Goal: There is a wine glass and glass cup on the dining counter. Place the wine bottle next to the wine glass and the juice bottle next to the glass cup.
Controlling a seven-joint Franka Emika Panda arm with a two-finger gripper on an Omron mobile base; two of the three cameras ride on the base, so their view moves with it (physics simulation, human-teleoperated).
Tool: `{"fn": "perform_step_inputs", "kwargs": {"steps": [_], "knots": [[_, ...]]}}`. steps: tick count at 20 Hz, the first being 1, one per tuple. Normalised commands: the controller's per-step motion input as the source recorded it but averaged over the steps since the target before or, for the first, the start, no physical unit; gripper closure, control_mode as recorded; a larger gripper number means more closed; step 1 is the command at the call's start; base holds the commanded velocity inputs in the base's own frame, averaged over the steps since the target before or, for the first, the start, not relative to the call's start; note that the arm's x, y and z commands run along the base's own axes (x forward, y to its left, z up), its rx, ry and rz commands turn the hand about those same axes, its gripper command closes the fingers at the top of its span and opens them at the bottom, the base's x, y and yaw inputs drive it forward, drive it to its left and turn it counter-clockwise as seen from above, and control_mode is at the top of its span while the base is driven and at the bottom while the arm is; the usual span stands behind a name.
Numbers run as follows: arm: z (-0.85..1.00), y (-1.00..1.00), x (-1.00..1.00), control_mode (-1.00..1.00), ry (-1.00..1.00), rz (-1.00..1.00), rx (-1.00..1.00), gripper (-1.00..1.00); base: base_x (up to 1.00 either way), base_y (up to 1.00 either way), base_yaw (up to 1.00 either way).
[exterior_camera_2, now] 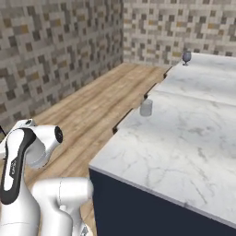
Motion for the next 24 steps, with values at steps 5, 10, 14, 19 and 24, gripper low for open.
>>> {"fn": "perform_step_inputs", "kwargs": {"steps": [5, 10, 14, 19, 24], "knots": [[0.00, 0.00, 0.00, 1.00, 0.00, 0.00, 0.00, 1.00, 0.25, 0.70, -0.24], [0.00, 0.00, 0.00, 1.00, 0.00, 0.00, 0.00, 1.00, 0.32, 0.67, -0.23], [0.00, 0.00, 0.00, 1.00, 0.00, 0.00, 0.00, 1.00, 0.44, 0.62, -0.24], [0.00, 0.00, 0.00, 1.00, 0.00, 0.00, 0.00, 1.00, 0.49, 0.59, -0.23], [0.00, 0.00, 0.00, 1.00, 0.00, 0.00, 0.00, 1.00, 0.52, 0.56, -0.24]]}}
